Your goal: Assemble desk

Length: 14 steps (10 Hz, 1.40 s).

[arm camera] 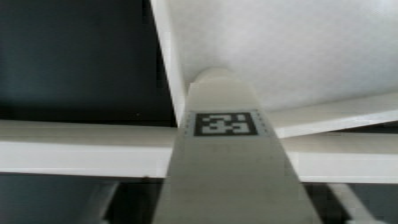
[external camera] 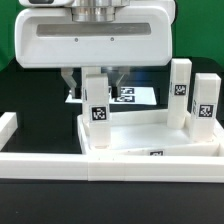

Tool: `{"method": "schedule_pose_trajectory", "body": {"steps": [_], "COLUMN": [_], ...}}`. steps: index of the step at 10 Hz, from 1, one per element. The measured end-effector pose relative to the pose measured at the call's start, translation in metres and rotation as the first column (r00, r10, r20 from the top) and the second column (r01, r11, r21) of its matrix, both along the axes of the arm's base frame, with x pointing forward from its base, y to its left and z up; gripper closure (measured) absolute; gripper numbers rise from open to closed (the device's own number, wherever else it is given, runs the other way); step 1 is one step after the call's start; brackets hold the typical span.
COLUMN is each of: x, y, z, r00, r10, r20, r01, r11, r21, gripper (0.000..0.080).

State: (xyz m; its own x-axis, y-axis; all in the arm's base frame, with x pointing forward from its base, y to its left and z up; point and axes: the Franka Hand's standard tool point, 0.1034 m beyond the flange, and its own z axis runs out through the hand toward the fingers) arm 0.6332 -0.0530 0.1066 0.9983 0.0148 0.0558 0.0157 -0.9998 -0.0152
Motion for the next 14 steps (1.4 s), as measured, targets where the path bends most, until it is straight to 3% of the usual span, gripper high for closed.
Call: {"method": "schedule_pose_trajectory", "body": {"steps": [1,5,7,11,14], "x": [-0.0001,-0.0002,0.0003,-0.0012,-0.0010], "y": [-0.0002,0.0004,0.0026,0.0033,0.0067], "z": [-0.0003,-0.0009,-0.0013,-0.0021,-0.0031], "r00": [1.000,0.970,0.869,0.514,0.162], "r10": [-0.018,-0.245,-0.495,-0.857,-0.984], "r20": [-0.001,-0.004,-0.006,-0.049,-0.078], "r01": [0.018,0.245,0.495,0.858,0.986], "r11": [1.000,0.970,0.868,0.512,0.160], "r21": [0.001,0.015,0.034,0.049,0.041], "gripper": [0.0512,0.0512,0.0512,0.0512,0.0511]}}
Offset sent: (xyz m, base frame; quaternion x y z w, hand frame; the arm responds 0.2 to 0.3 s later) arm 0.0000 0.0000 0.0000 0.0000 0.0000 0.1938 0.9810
